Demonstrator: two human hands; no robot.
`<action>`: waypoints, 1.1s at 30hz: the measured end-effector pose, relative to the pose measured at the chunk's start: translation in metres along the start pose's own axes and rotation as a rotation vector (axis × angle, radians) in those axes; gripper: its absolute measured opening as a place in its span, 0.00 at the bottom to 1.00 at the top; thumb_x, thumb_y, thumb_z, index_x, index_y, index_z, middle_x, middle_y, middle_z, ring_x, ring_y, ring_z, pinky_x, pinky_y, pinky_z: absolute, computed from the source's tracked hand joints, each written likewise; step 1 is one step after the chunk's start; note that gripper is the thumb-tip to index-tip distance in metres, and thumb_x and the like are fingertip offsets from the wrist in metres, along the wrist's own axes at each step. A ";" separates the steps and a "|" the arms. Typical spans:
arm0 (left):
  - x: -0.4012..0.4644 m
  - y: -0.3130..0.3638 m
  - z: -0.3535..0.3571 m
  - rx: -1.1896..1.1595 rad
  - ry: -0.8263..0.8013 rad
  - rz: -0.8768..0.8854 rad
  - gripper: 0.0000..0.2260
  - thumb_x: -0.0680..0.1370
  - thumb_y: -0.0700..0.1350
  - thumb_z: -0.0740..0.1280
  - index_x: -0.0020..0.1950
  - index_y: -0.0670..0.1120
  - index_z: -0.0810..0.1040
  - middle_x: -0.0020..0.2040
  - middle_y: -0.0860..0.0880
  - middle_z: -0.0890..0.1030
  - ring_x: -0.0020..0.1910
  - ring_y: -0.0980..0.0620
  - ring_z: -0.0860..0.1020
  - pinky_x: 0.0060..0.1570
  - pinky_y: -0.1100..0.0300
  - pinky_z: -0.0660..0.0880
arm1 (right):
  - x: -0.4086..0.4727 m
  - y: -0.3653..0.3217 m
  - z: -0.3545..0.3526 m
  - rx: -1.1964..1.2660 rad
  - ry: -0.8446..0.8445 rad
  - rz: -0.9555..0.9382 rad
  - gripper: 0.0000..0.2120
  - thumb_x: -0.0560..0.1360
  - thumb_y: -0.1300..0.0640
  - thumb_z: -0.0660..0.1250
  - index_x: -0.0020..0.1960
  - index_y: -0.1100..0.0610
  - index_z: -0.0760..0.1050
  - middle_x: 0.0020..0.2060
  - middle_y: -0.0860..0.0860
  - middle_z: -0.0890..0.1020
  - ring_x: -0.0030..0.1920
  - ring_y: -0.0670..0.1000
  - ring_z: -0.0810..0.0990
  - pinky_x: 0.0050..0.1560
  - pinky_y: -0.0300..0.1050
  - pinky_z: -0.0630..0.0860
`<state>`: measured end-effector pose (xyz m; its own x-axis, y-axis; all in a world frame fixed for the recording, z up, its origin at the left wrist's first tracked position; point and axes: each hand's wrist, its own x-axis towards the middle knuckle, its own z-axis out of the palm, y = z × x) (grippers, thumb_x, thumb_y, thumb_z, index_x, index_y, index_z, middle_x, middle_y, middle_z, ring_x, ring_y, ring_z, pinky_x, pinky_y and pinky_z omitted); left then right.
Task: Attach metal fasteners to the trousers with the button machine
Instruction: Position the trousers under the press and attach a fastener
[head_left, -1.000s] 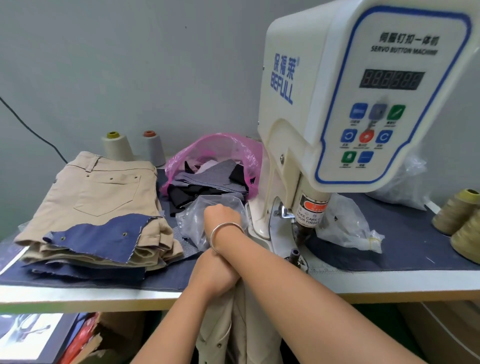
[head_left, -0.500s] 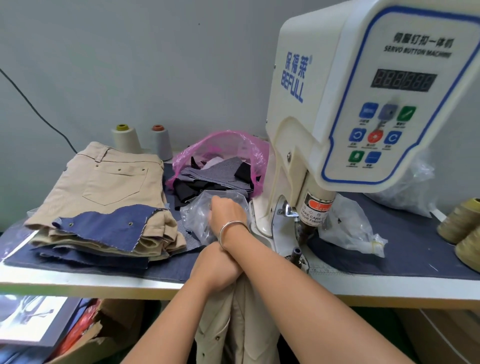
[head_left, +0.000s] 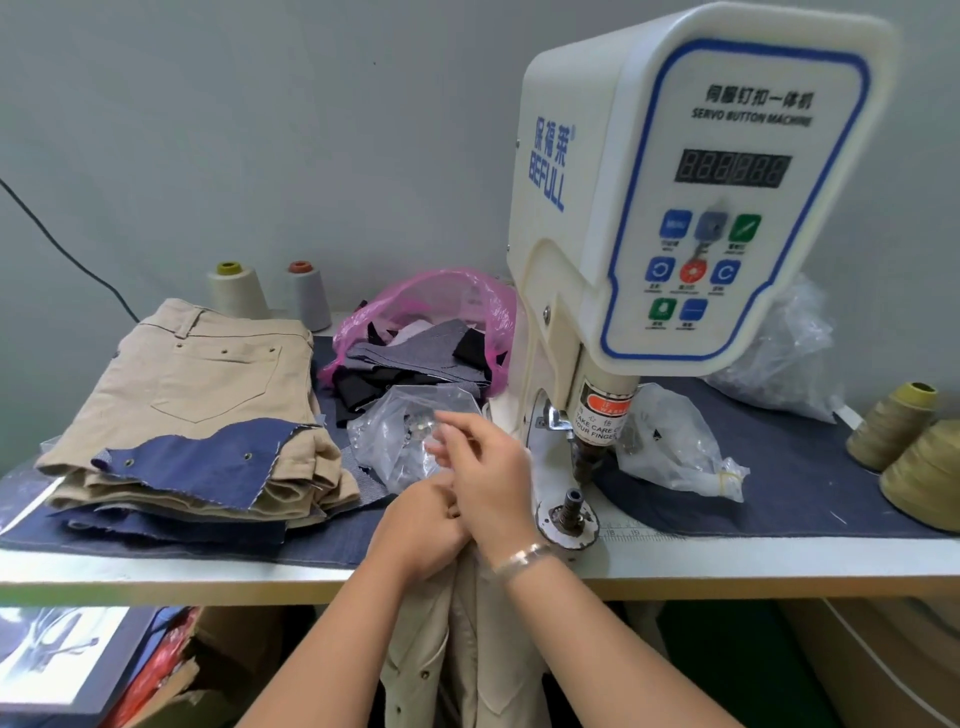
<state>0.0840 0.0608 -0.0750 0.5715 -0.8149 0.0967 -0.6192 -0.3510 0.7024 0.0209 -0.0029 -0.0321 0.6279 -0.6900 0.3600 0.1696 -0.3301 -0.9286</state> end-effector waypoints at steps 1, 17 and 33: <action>0.001 0.000 0.000 0.004 -0.005 0.018 0.08 0.64 0.53 0.58 0.29 0.52 0.71 0.31 0.57 0.75 0.33 0.57 0.73 0.30 0.57 0.65 | -0.014 -0.004 -0.014 0.135 0.012 0.046 0.13 0.77 0.64 0.64 0.45 0.48 0.81 0.40 0.50 0.85 0.42 0.48 0.85 0.43 0.37 0.79; 0.003 -0.001 0.001 0.003 -0.020 -0.041 0.09 0.64 0.52 0.61 0.24 0.56 0.68 0.37 0.56 0.74 0.36 0.58 0.72 0.41 0.54 0.68 | -0.025 0.003 -0.132 -0.002 0.065 0.245 0.06 0.72 0.63 0.71 0.41 0.53 0.81 0.32 0.44 0.83 0.32 0.38 0.79 0.34 0.27 0.72; 0.006 -0.005 0.002 -0.010 -0.011 -0.051 0.10 0.64 0.52 0.61 0.25 0.50 0.71 0.37 0.56 0.75 0.38 0.53 0.74 0.43 0.50 0.70 | -0.018 0.043 -0.162 -0.134 0.262 0.120 0.10 0.77 0.59 0.65 0.43 0.45 0.79 0.34 0.40 0.81 0.35 0.36 0.77 0.37 0.28 0.73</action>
<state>0.0888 0.0569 -0.0795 0.5967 -0.8008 0.0527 -0.5838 -0.3881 0.7131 -0.1061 -0.1092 -0.0639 0.4176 -0.8658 0.2757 -0.0067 -0.3064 -0.9519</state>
